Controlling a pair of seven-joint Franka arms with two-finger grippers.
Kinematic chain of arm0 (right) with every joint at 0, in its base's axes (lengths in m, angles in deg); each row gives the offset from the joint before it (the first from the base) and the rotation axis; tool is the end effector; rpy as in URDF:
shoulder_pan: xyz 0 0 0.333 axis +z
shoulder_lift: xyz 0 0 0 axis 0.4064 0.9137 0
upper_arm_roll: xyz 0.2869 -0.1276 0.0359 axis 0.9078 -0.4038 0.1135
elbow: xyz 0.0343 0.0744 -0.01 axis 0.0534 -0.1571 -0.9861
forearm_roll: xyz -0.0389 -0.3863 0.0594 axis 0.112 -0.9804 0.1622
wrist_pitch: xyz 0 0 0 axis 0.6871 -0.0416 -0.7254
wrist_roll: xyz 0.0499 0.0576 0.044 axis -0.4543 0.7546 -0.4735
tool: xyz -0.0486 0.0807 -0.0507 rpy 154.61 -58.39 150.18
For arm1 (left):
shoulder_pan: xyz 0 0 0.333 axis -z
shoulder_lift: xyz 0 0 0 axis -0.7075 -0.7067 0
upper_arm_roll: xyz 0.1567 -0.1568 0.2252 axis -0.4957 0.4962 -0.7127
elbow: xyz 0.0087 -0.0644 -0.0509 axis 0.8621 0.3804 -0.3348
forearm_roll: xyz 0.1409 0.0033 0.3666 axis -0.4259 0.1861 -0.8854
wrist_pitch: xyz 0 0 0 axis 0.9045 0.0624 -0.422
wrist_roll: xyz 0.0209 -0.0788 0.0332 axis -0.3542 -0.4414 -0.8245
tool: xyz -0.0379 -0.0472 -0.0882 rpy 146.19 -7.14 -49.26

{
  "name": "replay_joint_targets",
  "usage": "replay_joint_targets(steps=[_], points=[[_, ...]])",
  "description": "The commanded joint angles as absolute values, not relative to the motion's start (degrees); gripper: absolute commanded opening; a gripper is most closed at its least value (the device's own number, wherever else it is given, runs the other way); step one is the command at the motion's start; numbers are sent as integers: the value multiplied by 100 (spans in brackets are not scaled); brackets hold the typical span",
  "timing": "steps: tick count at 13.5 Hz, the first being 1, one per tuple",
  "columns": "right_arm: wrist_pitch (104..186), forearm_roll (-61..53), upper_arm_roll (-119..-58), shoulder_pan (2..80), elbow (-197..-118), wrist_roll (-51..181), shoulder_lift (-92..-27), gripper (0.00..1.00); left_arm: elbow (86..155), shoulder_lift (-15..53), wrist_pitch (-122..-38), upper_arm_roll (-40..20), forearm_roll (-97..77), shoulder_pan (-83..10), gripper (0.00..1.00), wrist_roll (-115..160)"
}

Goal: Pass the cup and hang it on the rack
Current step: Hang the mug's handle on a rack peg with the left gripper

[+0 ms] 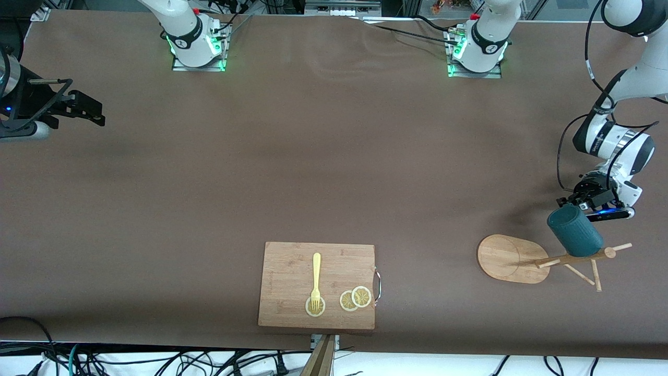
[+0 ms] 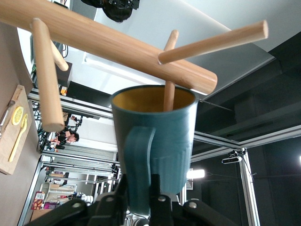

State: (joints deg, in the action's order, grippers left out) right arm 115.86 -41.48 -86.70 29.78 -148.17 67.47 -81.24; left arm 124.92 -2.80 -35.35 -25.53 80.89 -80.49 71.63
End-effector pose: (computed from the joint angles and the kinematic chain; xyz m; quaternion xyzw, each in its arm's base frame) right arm 0.5578 0.0196 0.6034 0.9979 0.0422 -0.0475 0.0081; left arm 0.5649 0.2133 0.1596 0.5025 0.2384 0.1169 0.8228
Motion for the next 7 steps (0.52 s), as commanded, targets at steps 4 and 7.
replay_joint_targets(steps=[4,7], points=[[11544,-4119,-8582,2899,-14789,6689,-8120,100,12297,-371,-3367,-2490,7686,-8229,100,7076],[11571,-4119,-8555,2899,-14780,6689,-8120,100,12297,-222,-3315,-2517,6599,-8361,100,7085]])
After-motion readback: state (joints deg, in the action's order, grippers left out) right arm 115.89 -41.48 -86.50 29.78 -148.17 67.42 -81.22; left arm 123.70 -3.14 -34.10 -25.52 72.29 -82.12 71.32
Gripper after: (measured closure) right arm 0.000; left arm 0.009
